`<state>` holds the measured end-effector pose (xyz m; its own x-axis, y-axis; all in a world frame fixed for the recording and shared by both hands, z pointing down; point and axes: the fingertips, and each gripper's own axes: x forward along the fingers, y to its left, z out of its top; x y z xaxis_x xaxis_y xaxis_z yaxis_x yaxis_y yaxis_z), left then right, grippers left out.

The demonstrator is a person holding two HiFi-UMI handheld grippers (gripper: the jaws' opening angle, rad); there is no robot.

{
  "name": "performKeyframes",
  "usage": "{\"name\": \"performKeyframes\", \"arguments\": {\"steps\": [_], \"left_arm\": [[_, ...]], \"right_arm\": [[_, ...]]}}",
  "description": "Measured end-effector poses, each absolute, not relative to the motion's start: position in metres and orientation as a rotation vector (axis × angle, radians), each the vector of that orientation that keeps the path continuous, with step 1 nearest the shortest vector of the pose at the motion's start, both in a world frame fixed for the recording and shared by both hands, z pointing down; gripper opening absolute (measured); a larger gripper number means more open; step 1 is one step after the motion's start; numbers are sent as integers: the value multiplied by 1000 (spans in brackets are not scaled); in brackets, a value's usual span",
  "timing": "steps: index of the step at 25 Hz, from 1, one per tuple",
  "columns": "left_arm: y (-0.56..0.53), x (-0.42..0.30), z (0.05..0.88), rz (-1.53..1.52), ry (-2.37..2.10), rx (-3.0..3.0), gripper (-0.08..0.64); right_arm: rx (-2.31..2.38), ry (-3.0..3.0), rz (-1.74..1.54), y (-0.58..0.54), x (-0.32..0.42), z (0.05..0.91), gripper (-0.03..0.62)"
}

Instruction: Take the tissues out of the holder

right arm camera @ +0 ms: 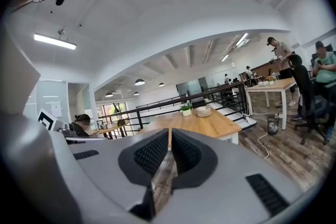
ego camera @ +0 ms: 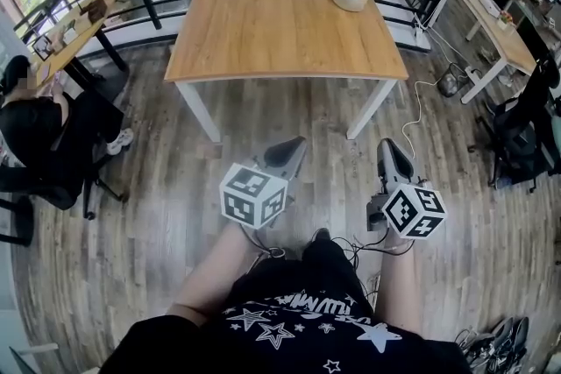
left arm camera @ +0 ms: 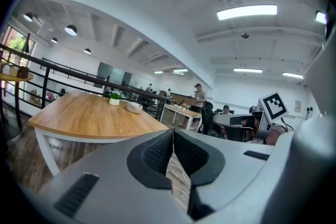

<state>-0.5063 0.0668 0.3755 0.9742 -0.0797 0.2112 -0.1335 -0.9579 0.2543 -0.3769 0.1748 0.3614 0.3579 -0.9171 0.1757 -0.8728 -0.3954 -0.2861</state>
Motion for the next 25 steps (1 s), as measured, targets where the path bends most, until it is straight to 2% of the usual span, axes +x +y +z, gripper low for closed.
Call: {"name": "performKeyframes", "arguments": {"steps": [7,25], "left_arm": [[65,-470,387,349,-186,2830,17],[91,-308,377,372,-301,2902,17]], "right_arm": [[-2457,1626,-495,172,-337,368,29],[-2276,1717,-537,169,-167,375,29]]}}
